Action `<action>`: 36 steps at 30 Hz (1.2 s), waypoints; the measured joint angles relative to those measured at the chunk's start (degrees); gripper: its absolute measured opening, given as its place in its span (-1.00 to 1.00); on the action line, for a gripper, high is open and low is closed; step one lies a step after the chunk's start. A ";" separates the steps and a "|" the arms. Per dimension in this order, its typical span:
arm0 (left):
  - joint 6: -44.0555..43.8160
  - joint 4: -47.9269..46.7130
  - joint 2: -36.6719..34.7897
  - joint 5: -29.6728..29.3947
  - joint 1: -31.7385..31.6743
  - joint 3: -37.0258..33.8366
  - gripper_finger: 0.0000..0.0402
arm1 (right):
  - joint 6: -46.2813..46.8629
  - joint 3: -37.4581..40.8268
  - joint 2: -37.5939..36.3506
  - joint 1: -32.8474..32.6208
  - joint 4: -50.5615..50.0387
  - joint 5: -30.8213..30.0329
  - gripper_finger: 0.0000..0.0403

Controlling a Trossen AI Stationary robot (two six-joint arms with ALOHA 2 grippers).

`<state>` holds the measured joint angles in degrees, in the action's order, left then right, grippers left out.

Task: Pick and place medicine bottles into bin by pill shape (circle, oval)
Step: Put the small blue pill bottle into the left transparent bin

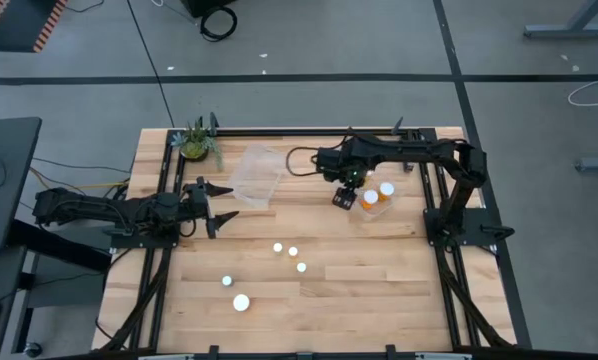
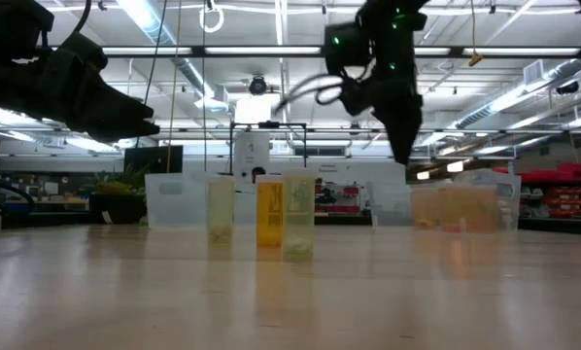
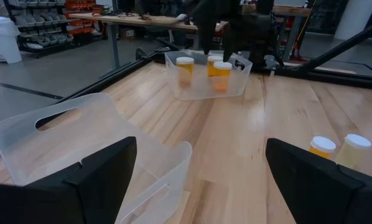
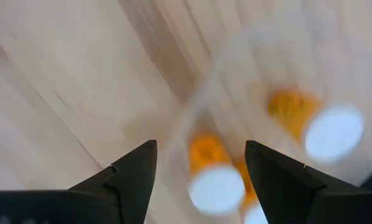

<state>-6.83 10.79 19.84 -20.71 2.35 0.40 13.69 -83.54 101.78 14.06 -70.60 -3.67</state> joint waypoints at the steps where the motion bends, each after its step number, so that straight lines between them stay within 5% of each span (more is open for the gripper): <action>1: -0.02 -0.02 0.02 0.02 0.00 0.00 0.84 | -0.56 -0.26 0.00 -1.17 2.26 -0.91 0.25; 13: -0.02 -0.01 0.01 0.02 0.01 -0.01 0.84 | -9.93 6.29 0.00 -15.78 28.53 -5.99 0.24; 22: -0.01 -0.01 0.02 0.01 0.02 0.00 0.84 | -10.10 8.98 -1.25 -23.23 29.29 -12.64 0.24; 31: -0.23 1.69 0.03 0.02 0.02 -0.01 0.84 | -15.03 8.98 -11.41 -27.14 31.05 -16.63 0.24; 36: -14.30 7.38 -0.02 0.02 0.15 -0.02 0.84 | -16.02 8.98 -18.59 -28.28 31.04 -17.08 0.24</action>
<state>-21.13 18.17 19.82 -20.69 2.50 0.39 -2.33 -74.56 83.19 -14.21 -39.57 -20.75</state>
